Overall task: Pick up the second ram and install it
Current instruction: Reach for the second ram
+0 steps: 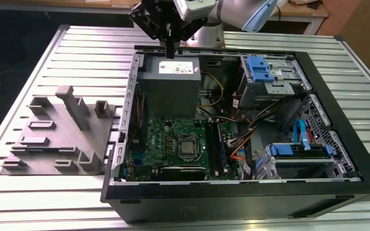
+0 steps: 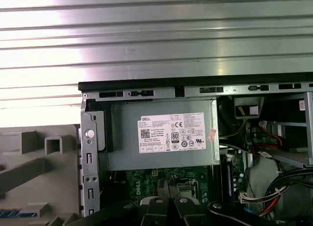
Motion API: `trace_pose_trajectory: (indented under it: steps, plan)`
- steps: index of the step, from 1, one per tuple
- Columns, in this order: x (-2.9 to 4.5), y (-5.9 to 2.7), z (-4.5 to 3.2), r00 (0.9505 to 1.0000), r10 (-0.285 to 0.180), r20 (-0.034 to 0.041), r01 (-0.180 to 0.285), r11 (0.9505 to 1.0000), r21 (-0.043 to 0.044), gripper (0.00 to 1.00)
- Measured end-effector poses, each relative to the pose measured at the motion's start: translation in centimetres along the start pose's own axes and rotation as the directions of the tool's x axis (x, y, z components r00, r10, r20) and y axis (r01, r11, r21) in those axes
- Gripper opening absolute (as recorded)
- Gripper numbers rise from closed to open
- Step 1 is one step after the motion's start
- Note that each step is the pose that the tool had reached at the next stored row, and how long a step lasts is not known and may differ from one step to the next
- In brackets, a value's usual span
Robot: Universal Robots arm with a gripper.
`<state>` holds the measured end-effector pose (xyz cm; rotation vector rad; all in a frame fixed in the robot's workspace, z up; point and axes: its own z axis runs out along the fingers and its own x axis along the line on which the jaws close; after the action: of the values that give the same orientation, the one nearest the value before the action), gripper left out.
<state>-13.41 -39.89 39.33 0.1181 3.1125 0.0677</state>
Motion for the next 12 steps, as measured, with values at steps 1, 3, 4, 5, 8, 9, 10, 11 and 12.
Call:
trace_pose_trajectory:
  steps: [1, 3, 4, 5, 8, 9, 10, 11, 12]
  plan:
    - [0.15, -0.01, -0.01, 1.0000, 0.000, -0.0001, 0.000, 1.0000, 0.0001, 0.07]
    - [0.49, -0.04, -0.02, 1.0000, 0.000, 0.0000, 0.000, 1.0000, 0.0000, 0.07]
    - [0.64, -0.05, -0.02, 1.0000, 0.000, 0.0000, 0.000, 1.0000, 0.0000, 0.07]
    - [0.79, -0.06, -0.03, 1.0000, 0.000, 0.0000, 0.000, 1.0000, 0.0000, 0.07]
    - [1.35, -0.10, -0.04, 1.0000, 0.000, 0.0000, 0.000, 1.0000, 0.0000, 0.07]
    - [1.56, -0.12, -0.04, 1.0000, 0.000, 0.0000, 0.000, 1.0000, 0.0000, 0.07]
    - [1.77, -0.13, -0.05, 1.0000, 0.000, -0.0001, 0.000, 1.0000, 0.0001, 0.07]
    - [1.99, -0.15, -0.05, 1.0000, 0.000, 0.0000, 0.000, 1.0000, 0.0000, 0.07]
    - [2.24, -0.17, -0.06, 1.0000, 0.000, 0.0000, 0.000, 1.0000, 0.0000, 0.07]
